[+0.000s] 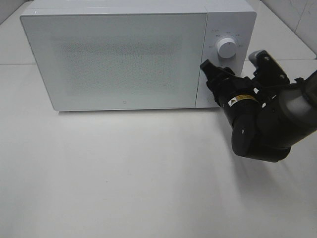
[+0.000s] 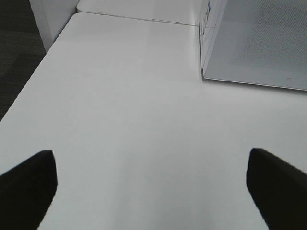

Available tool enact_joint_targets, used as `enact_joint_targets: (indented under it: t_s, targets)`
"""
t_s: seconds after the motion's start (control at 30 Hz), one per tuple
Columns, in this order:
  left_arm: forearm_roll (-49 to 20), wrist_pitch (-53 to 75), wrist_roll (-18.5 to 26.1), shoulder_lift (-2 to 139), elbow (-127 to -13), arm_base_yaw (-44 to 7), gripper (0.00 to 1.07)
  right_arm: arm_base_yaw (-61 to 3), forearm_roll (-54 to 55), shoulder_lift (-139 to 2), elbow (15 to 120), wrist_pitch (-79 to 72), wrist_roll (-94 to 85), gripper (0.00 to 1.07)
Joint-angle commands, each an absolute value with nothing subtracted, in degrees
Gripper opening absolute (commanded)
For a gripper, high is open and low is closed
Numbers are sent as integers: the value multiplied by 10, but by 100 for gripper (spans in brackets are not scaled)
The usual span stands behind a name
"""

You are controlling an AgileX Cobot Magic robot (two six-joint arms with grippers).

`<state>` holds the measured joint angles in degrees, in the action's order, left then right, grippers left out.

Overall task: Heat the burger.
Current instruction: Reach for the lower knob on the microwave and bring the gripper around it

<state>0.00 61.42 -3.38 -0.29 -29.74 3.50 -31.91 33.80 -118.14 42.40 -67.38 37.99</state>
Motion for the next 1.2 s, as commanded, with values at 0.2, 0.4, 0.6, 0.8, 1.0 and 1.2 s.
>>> enact_joint_targets:
  t_s: [0.2,0.4,0.6,0.8,1.0,1.2]
  targets:
    - [0,613,-33,-10,-296,36,100,-321,150,-1179,451,-815,782,10]
    - [0,613,-33,-10,-296,36,100,-321,141,-1179,451,-823,823,10]
    - [0,613,-33,-10,-296,36,100,-321,141,-1179,451,-823,815,11]
    - [0,613,-33,-10,-296,36,100,-321,150,-1179,451,-822,778,13]
    - [0,613,-33,-10,-296,36,100,-321,180,-1179,451,-822,731,18]
    - [0,613,-33,-10,-296,36,100,-321,220,-1179,432,-822,728,33]
